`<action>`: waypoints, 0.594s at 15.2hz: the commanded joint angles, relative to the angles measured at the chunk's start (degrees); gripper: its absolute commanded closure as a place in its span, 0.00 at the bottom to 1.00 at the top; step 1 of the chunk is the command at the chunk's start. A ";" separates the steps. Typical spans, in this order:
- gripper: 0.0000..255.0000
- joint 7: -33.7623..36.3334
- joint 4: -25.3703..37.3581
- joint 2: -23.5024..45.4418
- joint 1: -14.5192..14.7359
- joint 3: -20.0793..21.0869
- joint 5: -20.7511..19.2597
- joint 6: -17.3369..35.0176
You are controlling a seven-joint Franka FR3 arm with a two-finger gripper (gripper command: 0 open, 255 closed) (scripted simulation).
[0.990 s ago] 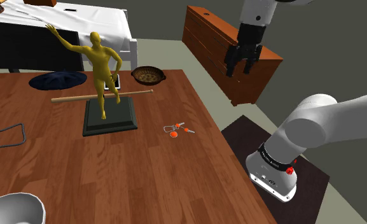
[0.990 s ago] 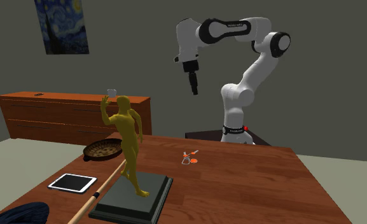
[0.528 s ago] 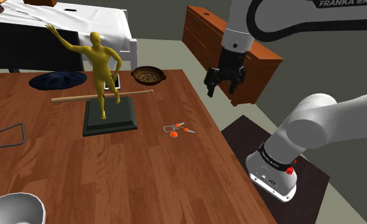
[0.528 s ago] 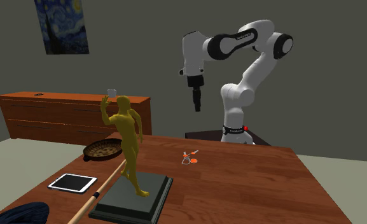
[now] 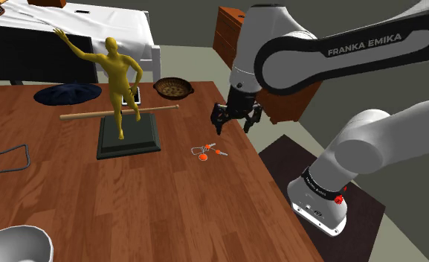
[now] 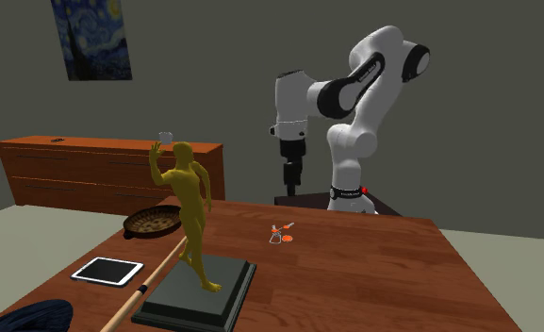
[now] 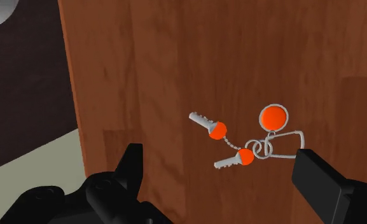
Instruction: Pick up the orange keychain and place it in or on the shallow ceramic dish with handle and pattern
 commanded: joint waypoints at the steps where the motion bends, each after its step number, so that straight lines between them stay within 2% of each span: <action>1: 0.00 4.59 0.46 3.92 -0.79 3.91 0.62 4.76; 4: 0.00 12.00 2.12 11.09 -3.44 10.12 -0.67 11.79; 7: 0.00 21.45 4.60 19.52 -8.00 16.98 -5.72 18.62; 9: 0.00 23.59 4.77 21.78 -9.18 18.44 -7.55 20.60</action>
